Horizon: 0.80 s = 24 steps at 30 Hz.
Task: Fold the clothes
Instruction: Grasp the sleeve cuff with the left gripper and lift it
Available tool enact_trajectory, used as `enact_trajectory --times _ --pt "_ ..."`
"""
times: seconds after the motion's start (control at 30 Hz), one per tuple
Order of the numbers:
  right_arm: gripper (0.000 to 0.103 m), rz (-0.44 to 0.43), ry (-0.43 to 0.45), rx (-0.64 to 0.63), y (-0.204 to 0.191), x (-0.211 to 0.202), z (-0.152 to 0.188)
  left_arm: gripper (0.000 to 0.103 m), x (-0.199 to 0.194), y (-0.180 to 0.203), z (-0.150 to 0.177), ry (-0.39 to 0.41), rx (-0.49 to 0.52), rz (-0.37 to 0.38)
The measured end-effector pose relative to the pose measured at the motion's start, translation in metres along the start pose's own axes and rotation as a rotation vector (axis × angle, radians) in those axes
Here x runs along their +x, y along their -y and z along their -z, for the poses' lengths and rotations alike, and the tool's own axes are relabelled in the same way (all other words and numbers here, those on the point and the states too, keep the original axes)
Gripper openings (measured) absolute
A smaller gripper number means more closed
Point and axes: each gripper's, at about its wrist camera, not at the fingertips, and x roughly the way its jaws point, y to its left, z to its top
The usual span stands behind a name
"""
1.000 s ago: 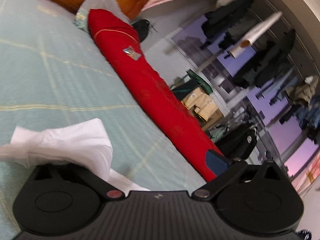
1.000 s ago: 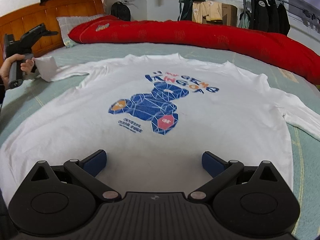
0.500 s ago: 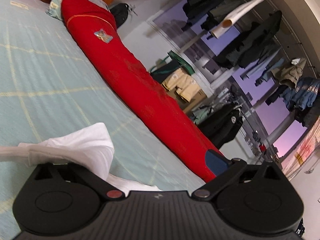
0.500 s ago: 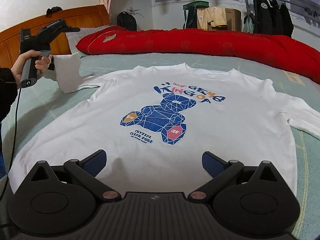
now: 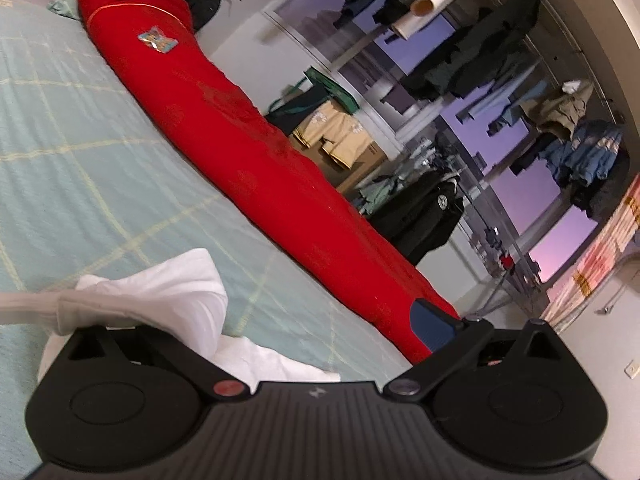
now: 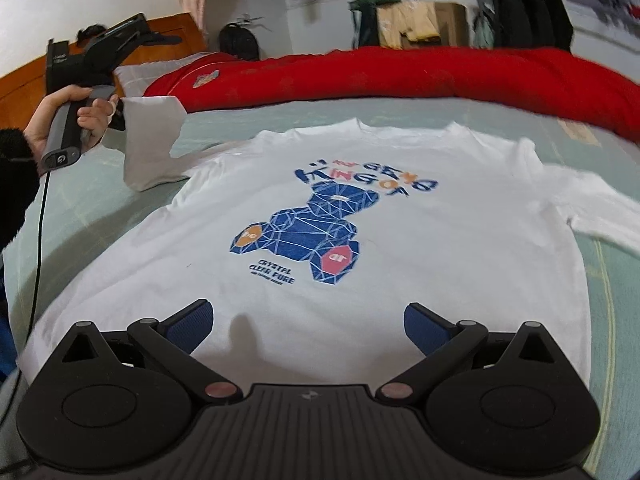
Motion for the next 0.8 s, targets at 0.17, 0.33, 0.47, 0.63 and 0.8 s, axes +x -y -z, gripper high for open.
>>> enact_trajectory --times 0.17,0.33,0.47,0.63,0.8 --pt "0.103 -0.003 -0.014 -0.027 -0.006 -0.003 0.000 0.100 0.007 0.021 0.007 -0.031 0.043 0.020" --pt "0.103 -0.047 -0.014 -0.094 -0.018 -0.008 0.002 0.100 0.012 0.038 0.011 -0.044 0.060 0.041" --pt "0.103 -0.052 -0.013 -0.094 -0.019 -0.010 0.001 0.100 0.016 0.053 0.015 -0.055 0.072 0.059" --pt "0.103 -0.055 -0.017 -0.088 -0.018 -0.010 0.001 0.100 0.025 0.070 0.022 -0.075 0.083 0.085" --pt "0.103 -0.057 -0.022 -0.092 -0.019 -0.010 0.001 0.100 0.035 0.085 0.030 -0.104 0.097 0.101"
